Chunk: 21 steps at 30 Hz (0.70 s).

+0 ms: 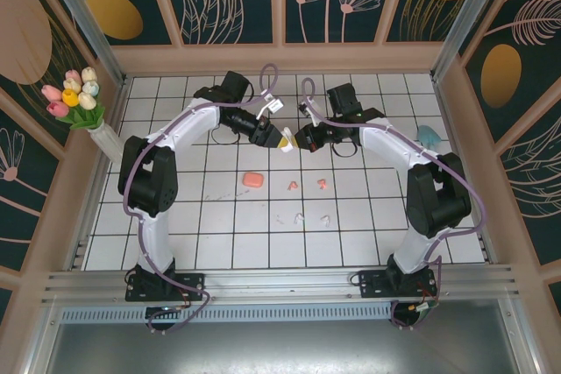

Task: Insert the wireless bluetooth earbuds into the charging case

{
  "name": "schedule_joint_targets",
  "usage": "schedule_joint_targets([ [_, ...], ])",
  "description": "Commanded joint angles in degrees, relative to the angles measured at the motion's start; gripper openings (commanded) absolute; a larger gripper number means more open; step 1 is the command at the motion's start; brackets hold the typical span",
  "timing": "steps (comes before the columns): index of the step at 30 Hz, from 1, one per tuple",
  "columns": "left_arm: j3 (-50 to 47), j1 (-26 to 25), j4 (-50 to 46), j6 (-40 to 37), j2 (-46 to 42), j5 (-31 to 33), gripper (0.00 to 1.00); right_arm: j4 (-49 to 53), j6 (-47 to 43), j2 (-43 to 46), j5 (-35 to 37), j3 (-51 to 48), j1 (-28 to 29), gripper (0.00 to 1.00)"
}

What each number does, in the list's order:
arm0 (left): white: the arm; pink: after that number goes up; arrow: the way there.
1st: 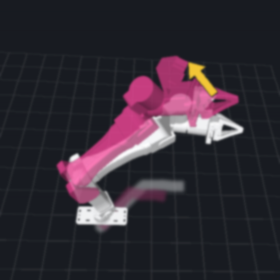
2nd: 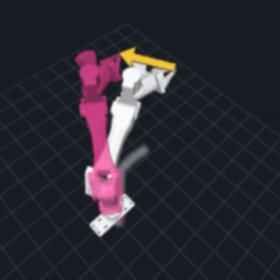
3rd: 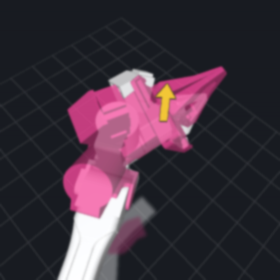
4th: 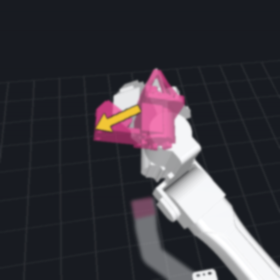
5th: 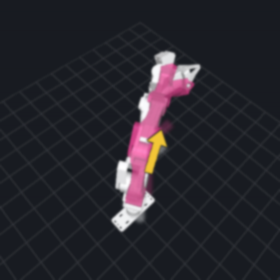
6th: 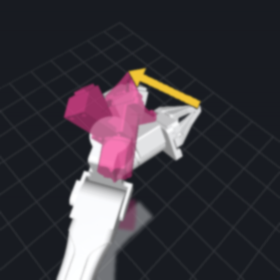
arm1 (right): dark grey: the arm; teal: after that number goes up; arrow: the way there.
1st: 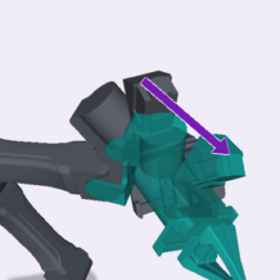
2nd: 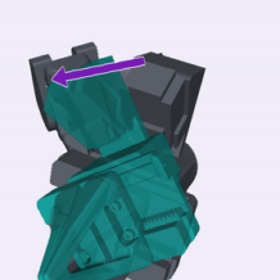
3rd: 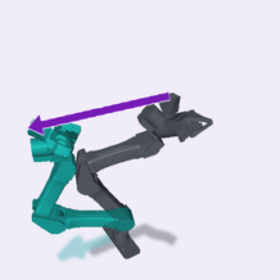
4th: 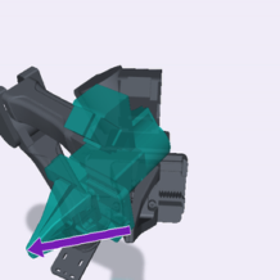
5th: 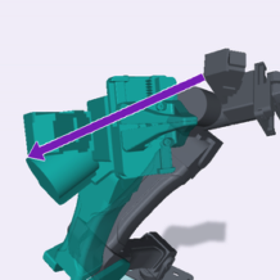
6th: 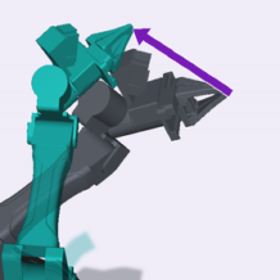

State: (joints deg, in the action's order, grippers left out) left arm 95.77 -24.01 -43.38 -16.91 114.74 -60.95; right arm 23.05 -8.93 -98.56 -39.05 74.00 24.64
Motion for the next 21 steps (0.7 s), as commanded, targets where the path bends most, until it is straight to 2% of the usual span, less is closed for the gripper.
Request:
schedule_joint_targets([
  [1, -0.22, -0.40, -1.58, -1.72, 1.10, -2.51, 0.41, 1.12, -1.51, -1.11, -1.03, 1.93, 0.64, 0.00],
  [13, 0.03, -0.42, -1.61, -1.64, 1.54, -3.13, 0.28, 1.38, -1.53, -1.45, -0.68, 2.31, 0.94, 0.00],
  [21, -0.41, -0.40, -1.21, -2.11, 1.06, -3.31, 0.08, 0.33, 0.04, -0.60, 0.88, 2.71, 0.80, 0.00],
])
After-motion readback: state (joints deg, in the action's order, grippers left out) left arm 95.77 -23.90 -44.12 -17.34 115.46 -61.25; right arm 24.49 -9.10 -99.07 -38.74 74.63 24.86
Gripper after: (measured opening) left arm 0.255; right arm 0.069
